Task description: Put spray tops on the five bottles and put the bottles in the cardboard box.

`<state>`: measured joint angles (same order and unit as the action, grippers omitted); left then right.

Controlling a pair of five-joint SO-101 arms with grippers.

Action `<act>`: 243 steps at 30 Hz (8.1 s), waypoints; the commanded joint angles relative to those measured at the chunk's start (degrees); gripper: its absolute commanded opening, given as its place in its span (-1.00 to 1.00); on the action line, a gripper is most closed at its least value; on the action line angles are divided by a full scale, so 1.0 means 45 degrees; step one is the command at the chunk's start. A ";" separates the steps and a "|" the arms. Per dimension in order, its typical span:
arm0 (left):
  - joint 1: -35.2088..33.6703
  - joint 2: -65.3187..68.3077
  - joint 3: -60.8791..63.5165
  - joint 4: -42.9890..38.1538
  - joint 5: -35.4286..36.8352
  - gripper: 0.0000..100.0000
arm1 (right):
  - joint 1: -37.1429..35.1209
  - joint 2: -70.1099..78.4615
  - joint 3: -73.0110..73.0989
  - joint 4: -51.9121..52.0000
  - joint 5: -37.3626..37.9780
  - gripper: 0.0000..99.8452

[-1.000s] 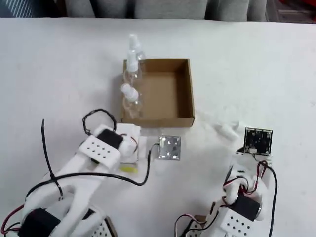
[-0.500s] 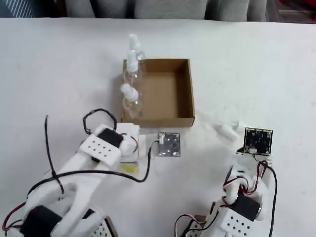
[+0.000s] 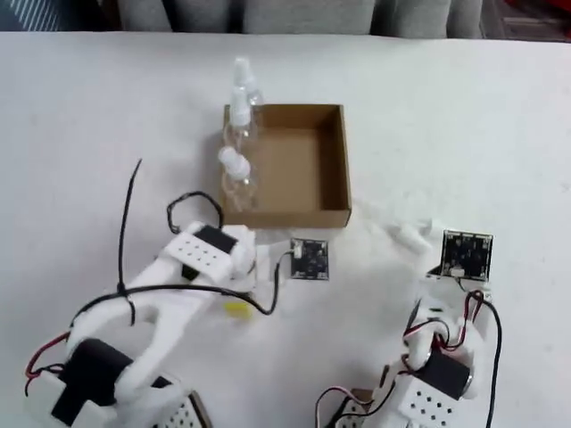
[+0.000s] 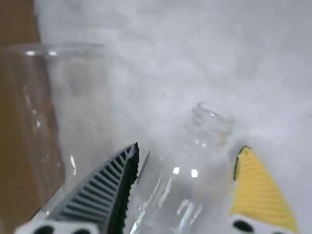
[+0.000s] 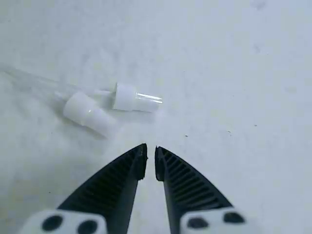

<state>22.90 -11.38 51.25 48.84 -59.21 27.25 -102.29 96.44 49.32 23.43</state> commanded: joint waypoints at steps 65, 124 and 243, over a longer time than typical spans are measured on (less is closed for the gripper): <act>0.0049 -0.0010 -0.1915 0.2579 0.7795 -0.46 | -0.0029 0.0088 0.0098 0.0147 0.0137 -0.97; -0.0869 -0.0107 -0.0391 0.1641 0.6466 -0.32 | -0.0029 0.0088 0.0098 0.0166 0.0137 -0.97; -0.8586 -0.3116 -0.0117 -0.0684 1.1038 -0.96 | -0.1768 2.5094 -1.8462 0.1592 -1.3988 -0.71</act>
<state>-16.75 -25.45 53.80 47.60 -8.75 20.04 9.63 17.85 55.03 -38.64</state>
